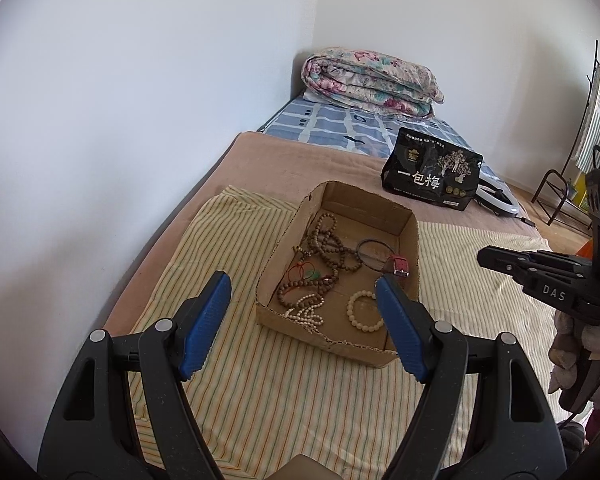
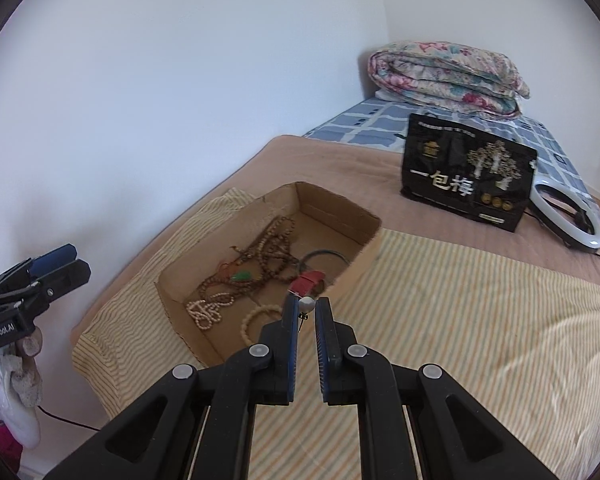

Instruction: Organize jewelry

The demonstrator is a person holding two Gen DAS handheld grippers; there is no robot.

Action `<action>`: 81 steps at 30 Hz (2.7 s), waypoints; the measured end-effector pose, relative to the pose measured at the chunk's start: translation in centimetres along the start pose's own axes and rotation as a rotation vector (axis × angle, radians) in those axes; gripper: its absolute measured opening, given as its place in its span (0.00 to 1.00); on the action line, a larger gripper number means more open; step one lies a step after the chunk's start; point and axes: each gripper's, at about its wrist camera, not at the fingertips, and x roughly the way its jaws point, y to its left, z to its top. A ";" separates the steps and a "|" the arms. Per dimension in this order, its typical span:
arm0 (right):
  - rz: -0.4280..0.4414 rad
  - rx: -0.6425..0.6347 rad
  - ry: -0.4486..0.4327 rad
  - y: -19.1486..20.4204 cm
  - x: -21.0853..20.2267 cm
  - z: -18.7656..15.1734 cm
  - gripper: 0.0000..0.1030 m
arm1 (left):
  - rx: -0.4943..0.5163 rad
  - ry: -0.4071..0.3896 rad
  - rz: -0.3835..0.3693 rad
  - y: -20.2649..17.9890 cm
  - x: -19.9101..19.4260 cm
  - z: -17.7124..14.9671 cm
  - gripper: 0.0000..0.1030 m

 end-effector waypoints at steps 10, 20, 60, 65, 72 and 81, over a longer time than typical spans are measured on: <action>0.058 -0.035 0.033 3.4 3.8 1.4 0.06 | -0.018 0.009 0.005 0.9 0.3 -0.3 0.75; 0.066 -0.017 0.009 3.4 4.0 2.1 0.34 | -0.024 -0.002 0.008 1.4 -0.1 -0.1 0.75; -0.135 0.085 -0.133 -2.0 -7.0 -1.9 1.00 | 0.103 -0.118 0.074 -4.5 -5.7 0.8 0.95; -0.152 0.086 -0.130 -2.4 -7.5 -2.4 1.00 | 0.105 -0.117 0.071 -4.6 -5.8 0.7 0.96; -0.173 0.086 -0.139 -3.0 -8.3 -2.9 1.00 | 0.111 -0.123 0.073 -4.9 -6.2 0.6 0.96; -0.186 0.101 -0.152 -3.9 -9.2 -3.1 1.00 | 0.112 -0.127 0.073 -5.4 -6.6 0.8 0.96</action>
